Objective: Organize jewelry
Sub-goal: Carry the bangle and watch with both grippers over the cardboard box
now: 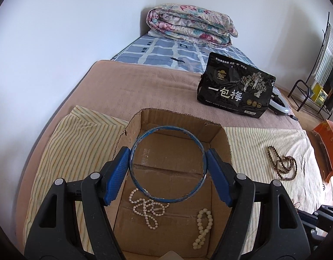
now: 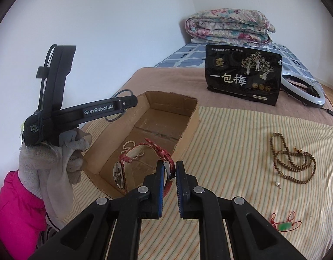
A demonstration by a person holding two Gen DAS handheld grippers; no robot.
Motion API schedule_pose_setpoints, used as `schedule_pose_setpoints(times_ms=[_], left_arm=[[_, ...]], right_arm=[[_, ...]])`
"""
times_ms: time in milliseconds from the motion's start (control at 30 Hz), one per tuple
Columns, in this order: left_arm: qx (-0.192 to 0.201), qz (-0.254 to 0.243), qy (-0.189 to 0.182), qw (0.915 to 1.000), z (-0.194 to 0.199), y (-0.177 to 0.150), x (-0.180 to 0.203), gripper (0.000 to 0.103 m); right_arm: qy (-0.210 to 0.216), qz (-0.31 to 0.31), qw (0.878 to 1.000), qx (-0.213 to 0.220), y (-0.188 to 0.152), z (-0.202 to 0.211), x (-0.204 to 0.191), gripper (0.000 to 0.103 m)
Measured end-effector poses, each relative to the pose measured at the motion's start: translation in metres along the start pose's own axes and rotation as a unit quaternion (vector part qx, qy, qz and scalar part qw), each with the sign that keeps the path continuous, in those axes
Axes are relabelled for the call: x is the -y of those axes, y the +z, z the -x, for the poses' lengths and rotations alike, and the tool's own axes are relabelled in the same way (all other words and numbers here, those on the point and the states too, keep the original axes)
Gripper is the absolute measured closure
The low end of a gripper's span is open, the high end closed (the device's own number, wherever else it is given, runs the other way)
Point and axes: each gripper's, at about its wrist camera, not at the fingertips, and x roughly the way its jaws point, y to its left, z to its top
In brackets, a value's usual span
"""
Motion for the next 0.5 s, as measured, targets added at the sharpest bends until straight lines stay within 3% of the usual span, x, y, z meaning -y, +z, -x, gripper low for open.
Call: schedule_pose_setpoints(times_ms=[500], left_arm=[[-0.011, 0.007, 0.004, 0.9999, -0.010, -0.001, -0.003, 0.029]], right_arm=[[0.034, 0.018, 0.999, -0.036, -0.004, -0.050, -0.026, 0.095]])
